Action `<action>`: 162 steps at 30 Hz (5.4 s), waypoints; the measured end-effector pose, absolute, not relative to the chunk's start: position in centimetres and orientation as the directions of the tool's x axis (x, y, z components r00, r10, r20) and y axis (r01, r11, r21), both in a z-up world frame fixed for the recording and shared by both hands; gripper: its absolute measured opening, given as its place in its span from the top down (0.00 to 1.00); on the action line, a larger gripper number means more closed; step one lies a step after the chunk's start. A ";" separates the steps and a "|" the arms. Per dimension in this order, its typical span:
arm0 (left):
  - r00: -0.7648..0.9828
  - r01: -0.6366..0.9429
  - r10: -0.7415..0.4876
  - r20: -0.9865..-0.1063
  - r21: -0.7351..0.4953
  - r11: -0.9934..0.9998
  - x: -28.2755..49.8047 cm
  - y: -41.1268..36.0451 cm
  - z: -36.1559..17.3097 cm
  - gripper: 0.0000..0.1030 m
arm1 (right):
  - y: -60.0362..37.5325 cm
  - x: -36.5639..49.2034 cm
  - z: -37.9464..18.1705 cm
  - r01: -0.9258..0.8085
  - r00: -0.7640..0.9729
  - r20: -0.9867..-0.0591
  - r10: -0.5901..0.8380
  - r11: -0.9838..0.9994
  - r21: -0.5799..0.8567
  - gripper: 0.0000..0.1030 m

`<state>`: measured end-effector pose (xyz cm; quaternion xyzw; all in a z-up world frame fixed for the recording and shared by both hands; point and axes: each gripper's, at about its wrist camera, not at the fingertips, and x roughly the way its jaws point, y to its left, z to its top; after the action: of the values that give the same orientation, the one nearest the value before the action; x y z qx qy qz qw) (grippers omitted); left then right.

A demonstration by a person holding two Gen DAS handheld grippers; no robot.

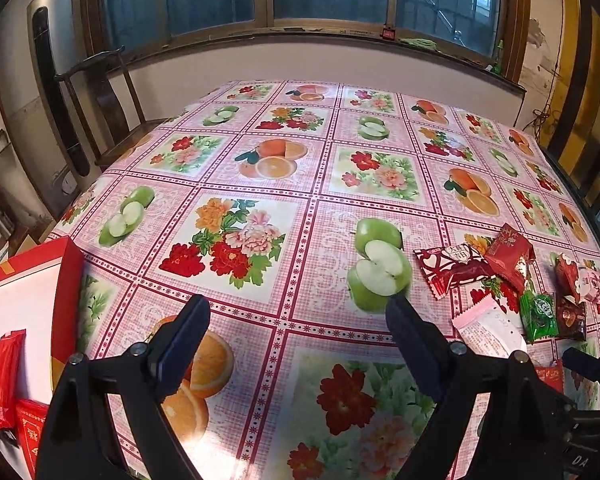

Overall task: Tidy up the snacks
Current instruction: 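Grasp the red packet with gold characters with the right tool, then lift the red packet with the right tool while the left tool grasps the white-pink packet, then carry both packets over the white tray and open both tools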

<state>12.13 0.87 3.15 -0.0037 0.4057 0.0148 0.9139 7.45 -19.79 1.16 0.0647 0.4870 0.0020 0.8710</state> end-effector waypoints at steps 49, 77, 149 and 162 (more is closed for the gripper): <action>0.640 0.162 -0.004 -0.769 0.129 0.978 12.4 -9.4 1.7 0.06 | -23.8 6.1 1.6 0.046 0.490 -0.865 0.103 0.988 0.144 0.27; 0.550 0.224 -0.129 -0.825 -0.003 0.975 11.0 -12.3 -0.3 0.00 | -32.0 5.1 1.6 0.272 0.594 -0.739 0.317 0.786 0.555 0.40; 0.725 0.183 -0.130 -0.676 0.007 0.983 -3.4 4.6 4.8 0.81 | -21.5 7.6 1.7 -0.044 0.517 -0.552 0.654 0.664 0.746 0.43; 0.758 -0.053 0.028 -0.652 -0.019 0.998 -8.2 19.6 6.6 0.81 | -4.9 7.3 2.5 -0.235 0.396 -0.554 0.733 0.664 0.710 0.42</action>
<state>-8.20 19.57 6.64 -0.0181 0.3472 0.0214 0.9374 7.30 -4.93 2.50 0.2726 0.4565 0.3063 0.7896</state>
